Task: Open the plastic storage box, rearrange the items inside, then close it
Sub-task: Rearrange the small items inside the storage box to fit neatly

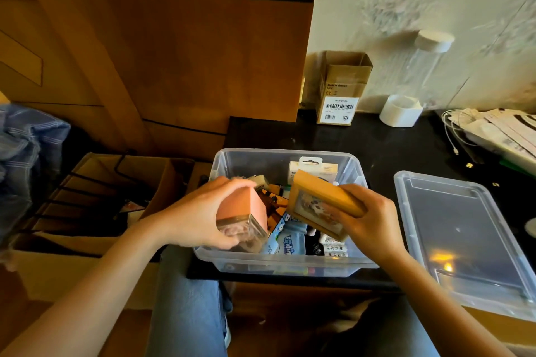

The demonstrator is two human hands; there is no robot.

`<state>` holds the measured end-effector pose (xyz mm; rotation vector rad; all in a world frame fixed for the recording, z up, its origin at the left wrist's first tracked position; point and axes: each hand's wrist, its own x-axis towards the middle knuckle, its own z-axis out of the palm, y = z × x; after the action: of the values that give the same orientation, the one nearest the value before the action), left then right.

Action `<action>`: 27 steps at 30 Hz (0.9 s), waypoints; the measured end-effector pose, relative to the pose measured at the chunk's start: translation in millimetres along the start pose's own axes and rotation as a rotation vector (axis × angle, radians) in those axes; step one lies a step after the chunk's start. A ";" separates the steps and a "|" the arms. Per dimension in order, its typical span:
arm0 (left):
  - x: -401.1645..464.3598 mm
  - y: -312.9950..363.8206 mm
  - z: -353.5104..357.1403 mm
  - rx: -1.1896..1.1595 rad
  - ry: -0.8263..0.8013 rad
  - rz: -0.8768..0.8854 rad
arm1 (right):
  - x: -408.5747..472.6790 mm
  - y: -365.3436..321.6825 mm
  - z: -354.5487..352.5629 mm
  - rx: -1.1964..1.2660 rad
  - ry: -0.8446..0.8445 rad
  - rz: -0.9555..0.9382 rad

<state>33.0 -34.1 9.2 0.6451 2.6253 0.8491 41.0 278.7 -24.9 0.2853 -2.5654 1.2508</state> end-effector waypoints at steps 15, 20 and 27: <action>31.6 7.8 4.4 -0.247 0.214 -0.163 | 30.5 -16.7 -13.8 -0.149 -1.020 0.042; 46.5 7.2 8.0 -0.188 0.259 -0.172 | 58.9 -22.1 -14.6 -0.047 -1.136 0.222; 52.3 1.7 12.2 -0.062 0.618 -0.162 | 91.0 -30.2 48.9 -0.211 -0.946 0.087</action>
<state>-5.9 -0.8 -7.0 0.1553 3.1085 1.2282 -43.6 216.5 -1.8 0.9071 -3.4818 0.9855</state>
